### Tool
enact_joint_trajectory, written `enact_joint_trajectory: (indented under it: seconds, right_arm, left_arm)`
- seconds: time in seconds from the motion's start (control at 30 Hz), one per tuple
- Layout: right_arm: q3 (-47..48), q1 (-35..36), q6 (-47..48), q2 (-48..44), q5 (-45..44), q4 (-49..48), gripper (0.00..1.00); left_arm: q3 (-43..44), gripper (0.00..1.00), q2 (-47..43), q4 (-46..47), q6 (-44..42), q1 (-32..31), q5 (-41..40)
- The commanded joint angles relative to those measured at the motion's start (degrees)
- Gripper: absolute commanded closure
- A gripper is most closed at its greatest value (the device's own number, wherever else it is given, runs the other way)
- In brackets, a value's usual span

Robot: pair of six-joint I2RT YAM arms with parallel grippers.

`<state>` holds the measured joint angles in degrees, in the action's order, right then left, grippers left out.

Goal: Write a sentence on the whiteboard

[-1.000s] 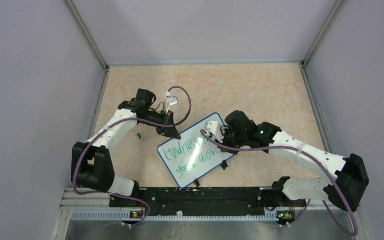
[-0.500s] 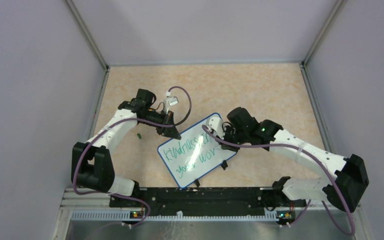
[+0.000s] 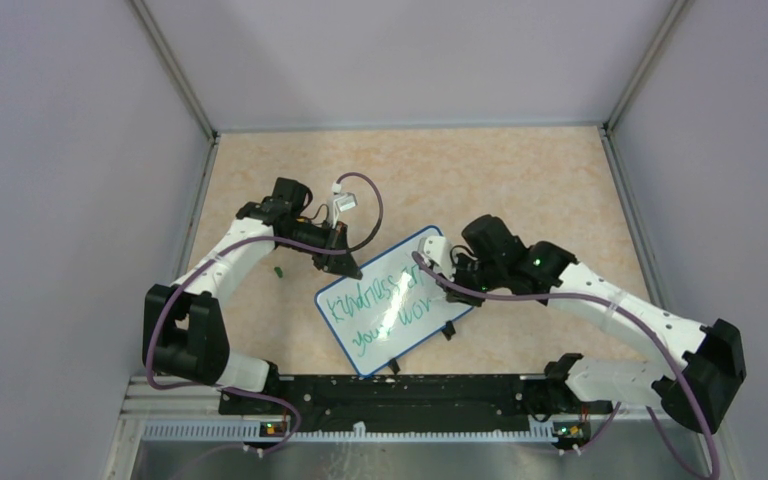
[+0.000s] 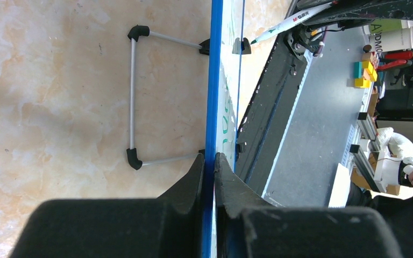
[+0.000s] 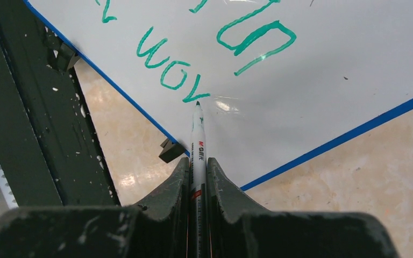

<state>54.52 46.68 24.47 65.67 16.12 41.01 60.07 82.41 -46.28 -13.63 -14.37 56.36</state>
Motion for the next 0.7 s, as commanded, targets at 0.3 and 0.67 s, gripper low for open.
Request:
enact_joint_trajectory:
  seconds: [0.3, 0.67]
  right_arm:
    - [-1.2, -2.6, -0.9, -1.5, -0.1, -1.6, 1.00]
    - [-1.4, -3.0, -1.4, -0.2, -1.0, -3.2, 1.00]
  left_arm:
    - [-2.4, 1.00, 2.0, -0.1, -1.7, -1.5, -6.4]
    - [-2.4, 1.00, 1.9, -0.2, -1.7, -1.5, -6.6]
